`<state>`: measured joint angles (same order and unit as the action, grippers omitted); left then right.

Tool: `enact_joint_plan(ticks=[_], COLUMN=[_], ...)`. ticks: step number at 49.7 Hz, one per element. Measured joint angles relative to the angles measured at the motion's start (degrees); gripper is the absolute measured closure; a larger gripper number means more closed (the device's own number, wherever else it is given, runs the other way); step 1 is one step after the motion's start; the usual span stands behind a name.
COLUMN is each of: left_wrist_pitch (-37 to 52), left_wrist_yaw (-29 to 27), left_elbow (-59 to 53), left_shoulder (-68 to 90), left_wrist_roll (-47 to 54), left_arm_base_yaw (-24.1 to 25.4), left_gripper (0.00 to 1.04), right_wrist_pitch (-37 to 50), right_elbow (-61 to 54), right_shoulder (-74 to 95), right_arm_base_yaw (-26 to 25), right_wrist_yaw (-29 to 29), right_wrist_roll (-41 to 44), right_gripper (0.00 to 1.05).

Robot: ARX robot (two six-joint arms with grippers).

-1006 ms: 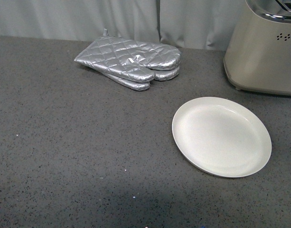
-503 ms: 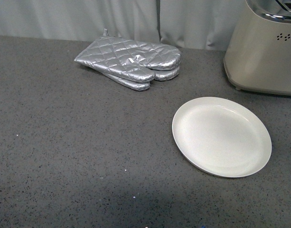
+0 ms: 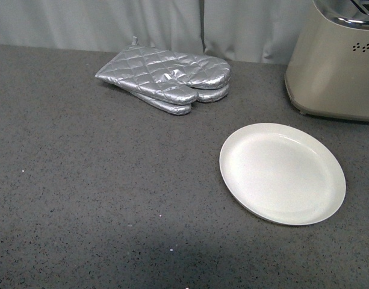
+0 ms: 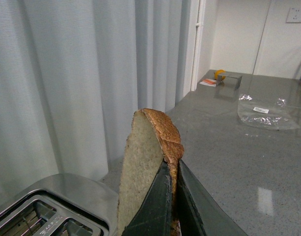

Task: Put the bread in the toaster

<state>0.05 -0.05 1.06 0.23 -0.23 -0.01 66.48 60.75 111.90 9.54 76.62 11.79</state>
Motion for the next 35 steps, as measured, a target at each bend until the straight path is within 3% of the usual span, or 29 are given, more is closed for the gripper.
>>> enact_joint_plan(ticks=[35], left_wrist_pitch=[-0.02], left_wrist_yaw=[0.04], left_elbow=[0.0], left_shoulder=[0.0], left_wrist_roll=[0.0], left_arm_base_yaw=[0.0], left_gripper=[0.07], right_wrist_pitch=[-0.07], right_elbow=[14.78], right_shoulder=[9.01], right_arm_base_yaw=[2.49], right_wrist_yaw=[3.1], right_wrist_roll=[2.21], right_gripper=[1.04])
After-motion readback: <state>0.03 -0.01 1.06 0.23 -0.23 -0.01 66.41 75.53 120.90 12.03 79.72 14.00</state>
